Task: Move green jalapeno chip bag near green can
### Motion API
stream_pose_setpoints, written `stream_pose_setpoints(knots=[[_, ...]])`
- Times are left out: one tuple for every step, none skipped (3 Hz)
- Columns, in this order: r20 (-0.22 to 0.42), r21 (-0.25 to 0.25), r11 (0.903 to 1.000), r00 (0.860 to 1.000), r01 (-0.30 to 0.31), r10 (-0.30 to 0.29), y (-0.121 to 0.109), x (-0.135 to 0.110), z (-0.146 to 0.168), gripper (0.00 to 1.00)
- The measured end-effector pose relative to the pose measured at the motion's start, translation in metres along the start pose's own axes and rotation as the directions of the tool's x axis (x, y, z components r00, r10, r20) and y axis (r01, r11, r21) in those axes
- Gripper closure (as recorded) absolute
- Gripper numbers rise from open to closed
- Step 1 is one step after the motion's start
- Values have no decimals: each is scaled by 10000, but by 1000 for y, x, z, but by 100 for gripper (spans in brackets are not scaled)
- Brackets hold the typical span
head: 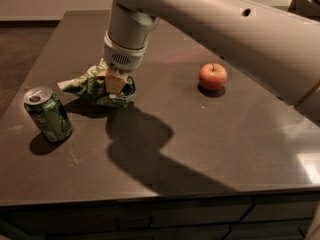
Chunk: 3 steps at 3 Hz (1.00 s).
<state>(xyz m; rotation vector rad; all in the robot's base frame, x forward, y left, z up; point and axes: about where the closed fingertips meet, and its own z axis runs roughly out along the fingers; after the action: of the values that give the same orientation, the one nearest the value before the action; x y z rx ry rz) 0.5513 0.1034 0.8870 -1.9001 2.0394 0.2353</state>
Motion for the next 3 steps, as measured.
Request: stream_pose_setpoints(knots=[[-229,-279,9996,9997,-21,15,9,-6,4,87],[-433,-594,9982,9990,-83,57,17,-9,8,55],[-476,-770,9970,9989,-80,44,20,-11,10,32]])
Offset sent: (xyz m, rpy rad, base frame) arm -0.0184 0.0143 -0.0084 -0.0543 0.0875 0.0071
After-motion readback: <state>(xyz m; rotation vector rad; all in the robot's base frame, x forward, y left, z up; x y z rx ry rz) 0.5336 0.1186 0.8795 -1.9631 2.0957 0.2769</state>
